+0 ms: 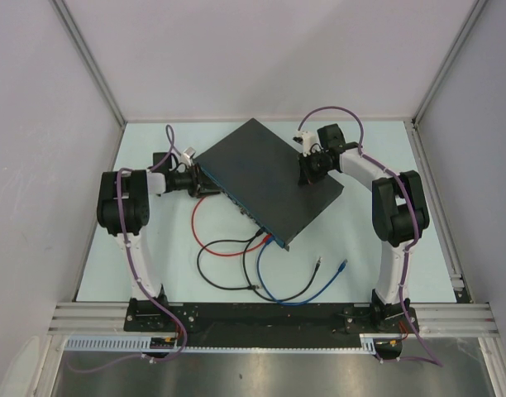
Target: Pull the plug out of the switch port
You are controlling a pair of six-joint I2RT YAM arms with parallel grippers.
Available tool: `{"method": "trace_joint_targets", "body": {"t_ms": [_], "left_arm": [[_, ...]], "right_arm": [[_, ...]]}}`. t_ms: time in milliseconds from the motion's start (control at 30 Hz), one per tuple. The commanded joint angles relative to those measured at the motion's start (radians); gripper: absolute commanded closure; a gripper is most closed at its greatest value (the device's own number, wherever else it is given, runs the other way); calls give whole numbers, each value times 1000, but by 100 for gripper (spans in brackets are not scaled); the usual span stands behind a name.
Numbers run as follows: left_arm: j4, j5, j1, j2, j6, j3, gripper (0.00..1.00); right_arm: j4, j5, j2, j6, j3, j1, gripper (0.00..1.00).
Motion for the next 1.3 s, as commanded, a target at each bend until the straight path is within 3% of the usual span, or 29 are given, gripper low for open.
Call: {"method": "trace_joint_targets", "body": {"t_ms": [0,167,333,867,1267], "left_arm": [[104,37,-25,27,-14,45,72],[87,61,-25,37,19,59,86],[21,48,-22,21,90,49,92],[-202,6,58,-97,331,-42,99],[-275,80,128,-242,420,-117,100]], "right_arm": [[-24,142,75,-47,-34,5,94],[-26,146,77,-50,-34,5,94],[-24,148,78,-51,-34,7,94],[-13,131,97,-44,-31,4,94],[-12,120,97,-42,-28,-7,94]]}}
